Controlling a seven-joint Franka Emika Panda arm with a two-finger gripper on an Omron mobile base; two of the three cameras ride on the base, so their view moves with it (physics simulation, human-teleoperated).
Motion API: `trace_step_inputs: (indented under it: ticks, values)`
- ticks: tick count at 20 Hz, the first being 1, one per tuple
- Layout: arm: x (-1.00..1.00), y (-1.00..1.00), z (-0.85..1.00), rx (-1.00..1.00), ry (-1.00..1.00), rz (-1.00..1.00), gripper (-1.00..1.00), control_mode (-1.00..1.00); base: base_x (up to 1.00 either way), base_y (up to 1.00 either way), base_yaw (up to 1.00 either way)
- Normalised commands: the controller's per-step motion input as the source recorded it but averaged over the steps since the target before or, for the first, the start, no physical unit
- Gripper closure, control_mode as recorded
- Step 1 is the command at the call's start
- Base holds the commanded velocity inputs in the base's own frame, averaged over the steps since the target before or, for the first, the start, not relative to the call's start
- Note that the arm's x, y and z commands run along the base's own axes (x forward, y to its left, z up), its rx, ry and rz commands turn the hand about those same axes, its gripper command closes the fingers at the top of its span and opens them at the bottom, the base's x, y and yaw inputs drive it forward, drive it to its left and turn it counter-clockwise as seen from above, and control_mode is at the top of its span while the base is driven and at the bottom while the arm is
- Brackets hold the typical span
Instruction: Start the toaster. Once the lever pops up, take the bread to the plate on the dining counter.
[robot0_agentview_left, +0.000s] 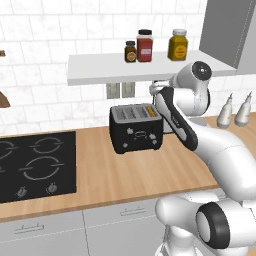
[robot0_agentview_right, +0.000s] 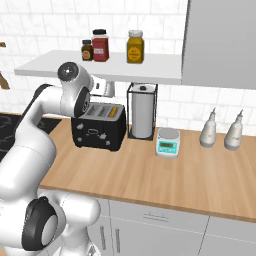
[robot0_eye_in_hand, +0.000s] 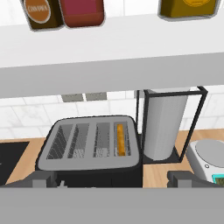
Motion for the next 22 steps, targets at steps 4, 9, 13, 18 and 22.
trace_step_inputs:
  ticks: [4,9,13,18,22]
  values:
    - [0.00,0.00,0.00,0.00,0.00,0.00,-1.00,-1.00,0.00,0.00,0.00]
    - [0.00,0.00,0.00,0.00,0.00,0.00,-1.00,-1.00,0.00,0.00,0.00]
    - [0.00,0.00,0.00,0.00,0.00,0.00,-1.00,-1.00,0.00,0.00,0.00]
    - [0.00,0.00,0.00,0.00,0.00,0.00,-1.00,-1.00,0.00,0.00,0.00]
    - [0.00,0.00,0.00,0.00,0.00,0.00,-1.00,-1.00,0.00,0.00,0.00]
